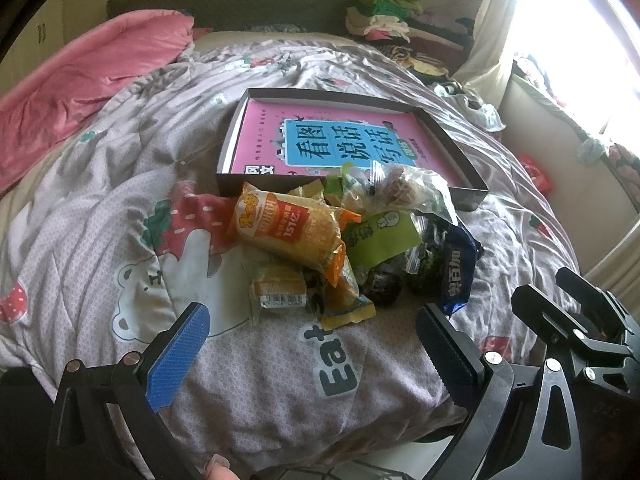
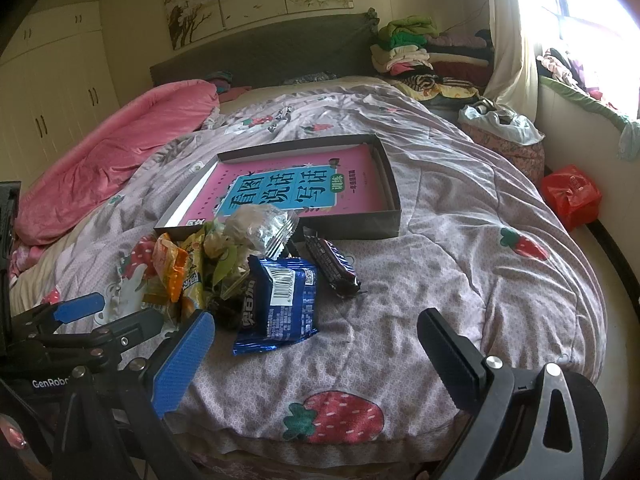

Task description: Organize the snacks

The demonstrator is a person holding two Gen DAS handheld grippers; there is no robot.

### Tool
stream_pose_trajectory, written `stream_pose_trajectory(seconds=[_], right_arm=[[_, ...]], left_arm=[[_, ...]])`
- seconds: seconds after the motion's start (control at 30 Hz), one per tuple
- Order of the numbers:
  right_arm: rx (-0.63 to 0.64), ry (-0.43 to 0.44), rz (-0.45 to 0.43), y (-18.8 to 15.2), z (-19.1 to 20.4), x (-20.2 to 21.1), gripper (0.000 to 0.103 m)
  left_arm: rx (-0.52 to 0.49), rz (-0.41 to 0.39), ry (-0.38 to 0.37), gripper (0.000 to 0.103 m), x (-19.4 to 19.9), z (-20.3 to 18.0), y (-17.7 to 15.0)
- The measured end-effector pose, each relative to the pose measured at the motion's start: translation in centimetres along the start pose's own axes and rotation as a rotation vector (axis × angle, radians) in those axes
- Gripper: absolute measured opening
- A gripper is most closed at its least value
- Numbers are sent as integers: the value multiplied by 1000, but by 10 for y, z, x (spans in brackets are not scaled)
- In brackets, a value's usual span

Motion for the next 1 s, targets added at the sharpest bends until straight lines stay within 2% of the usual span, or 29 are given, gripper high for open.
stream_pose_trajectory(seconds=[0.53, 1.0], right_arm=[[-28, 31, 14, -1, -2, -9, 102], [-45, 69, 42, -1, -6, -20, 102]], left_arm=[[28, 31, -5, 103, -9, 13, 1], [119, 65, -11, 103, -24, 46, 9]])
Point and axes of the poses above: each gripper's, at about its wrist camera, not at the fingertips, and x roughly against the way its jaws point, z to its left, y to its top, the point moved 1 cm from there along -x, roughly the way its jaws point, and after that the axes turned 13 degrees about y, right-handed, at the moved point
